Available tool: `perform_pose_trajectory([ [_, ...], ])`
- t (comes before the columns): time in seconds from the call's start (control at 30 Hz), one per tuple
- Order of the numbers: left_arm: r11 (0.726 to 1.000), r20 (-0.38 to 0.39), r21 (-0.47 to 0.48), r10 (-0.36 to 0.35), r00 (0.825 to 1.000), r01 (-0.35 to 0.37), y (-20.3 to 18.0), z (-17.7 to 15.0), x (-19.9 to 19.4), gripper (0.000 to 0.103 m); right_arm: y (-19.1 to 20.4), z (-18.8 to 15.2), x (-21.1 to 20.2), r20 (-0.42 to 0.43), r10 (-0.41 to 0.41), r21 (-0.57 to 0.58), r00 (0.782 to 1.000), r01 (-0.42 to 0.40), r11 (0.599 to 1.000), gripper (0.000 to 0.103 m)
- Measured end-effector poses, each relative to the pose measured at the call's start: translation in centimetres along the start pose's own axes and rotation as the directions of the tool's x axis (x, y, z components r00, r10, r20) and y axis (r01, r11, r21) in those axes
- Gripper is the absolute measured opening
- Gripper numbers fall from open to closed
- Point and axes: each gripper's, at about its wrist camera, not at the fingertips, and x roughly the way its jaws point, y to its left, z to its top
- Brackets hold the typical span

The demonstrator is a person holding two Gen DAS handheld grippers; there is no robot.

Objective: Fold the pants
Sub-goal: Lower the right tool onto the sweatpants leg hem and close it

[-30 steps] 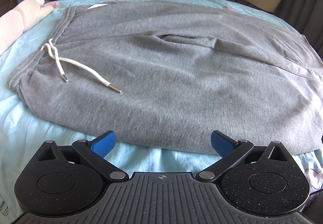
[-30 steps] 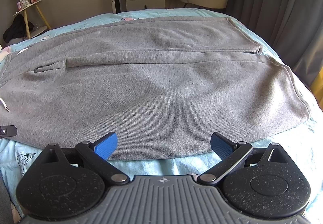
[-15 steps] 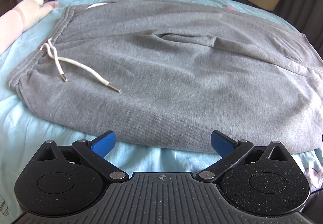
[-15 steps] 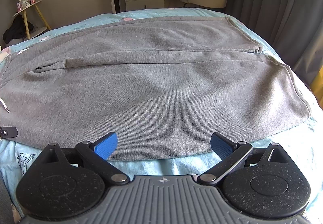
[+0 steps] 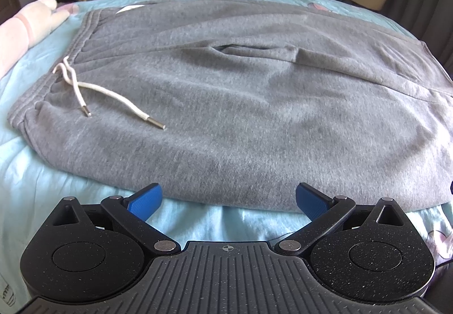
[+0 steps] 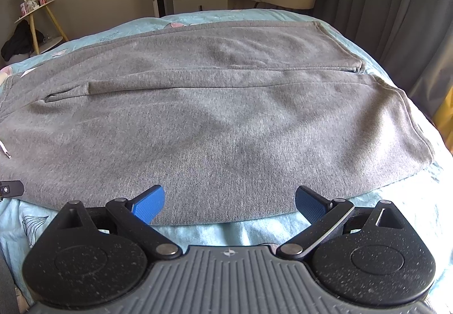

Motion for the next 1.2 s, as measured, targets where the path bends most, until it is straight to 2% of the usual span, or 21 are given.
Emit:
perform_pose_trajectory([
  [0.6,1.0,-0.012,-0.026,-0.015,1.0,0.014,0.7,0.3,0.3,0.103,0.1,0.8,0.8,-0.043,0.035,0.02,0.998,-0.034,0.999,0.099],
  [0.83,0.999,-0.02,-0.049,-0.016,1.0,0.015,1.1,0.8,0.6,0.103,0.5,2.2,3.1,-0.066,0.035,0.014,0.997,-0.034,0.999,0.099],
  [0.9,0.998,0.013,-0.057,0.007,1.0,-0.006,1.4,1.6,0.1,0.103,0.4,2.8,4.1,-0.053,0.017,0.017,0.998,-0.016,1.0,0.099],
  [0.97,0.997,0.055,-0.051,0.062,0.997,-0.06,1.6,2.7,0.0,0.103,-0.1,3.4,5.5,-0.054,-0.004,0.037,0.999,0.006,0.999,0.099],
  [1.07,0.987,0.098,-0.055,0.153,0.983,-0.148,2.1,5.2,0.5,0.103,-0.7,3.7,8.5,-0.161,-0.022,0.08,0.987,0.035,0.996,0.099],
  [1.2,0.973,0.145,-0.145,0.202,0.969,-0.181,3.6,8.7,2.3,0.103,-1.4,4.0,9.8,-0.207,-0.003,0.106,0.978,0.025,0.994,0.099],
])
